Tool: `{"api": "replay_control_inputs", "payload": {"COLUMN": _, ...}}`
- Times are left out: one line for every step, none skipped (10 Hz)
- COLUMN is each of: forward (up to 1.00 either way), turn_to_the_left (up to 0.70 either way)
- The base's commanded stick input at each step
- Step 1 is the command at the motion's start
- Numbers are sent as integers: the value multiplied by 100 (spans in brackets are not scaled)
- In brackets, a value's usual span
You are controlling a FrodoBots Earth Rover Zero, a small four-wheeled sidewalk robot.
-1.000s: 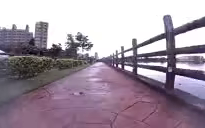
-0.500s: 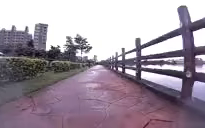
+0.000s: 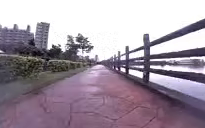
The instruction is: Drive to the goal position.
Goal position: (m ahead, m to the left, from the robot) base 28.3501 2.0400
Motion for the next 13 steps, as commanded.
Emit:
{"api": "replay_control_inputs", "payload": {"forward": 0, "turn_to_the_left": 0}}
{"api": "replay_control_inputs", "payload": {"forward": 0, "turn_to_the_left": 0}}
{"api": "replay_control_inputs", "payload": {"forward": 0, "turn_to_the_left": 0}}
{"api": "replay_control_inputs", "payload": {"forward": 0, "turn_to_the_left": 0}}
{"api": "replay_control_inputs", "payload": {"forward": 0, "turn_to_the_left": 0}}
{"api": "replay_control_inputs", "payload": {"forward": 0, "turn_to_the_left": 0}}
{"api": "replay_control_inputs", "payload": {"forward": 77, "turn_to_the_left": -1}}
{"api": "replay_control_inputs", "payload": {"forward": 100, "turn_to_the_left": -1}}
{"api": "replay_control_inputs", "payload": {"forward": 100, "turn_to_the_left": -1}}
{"api": "replay_control_inputs", "payload": {"forward": 100, "turn_to_the_left": -1}}
{"api": "replay_control_inputs", "payload": {"forward": 100, "turn_to_the_left": -1}}
{"api": "replay_control_inputs", "payload": {"forward": 100, "turn_to_the_left": -1}}
{"api": "replay_control_inputs", "payload": {"forward": 100, "turn_to_the_left": -1}}
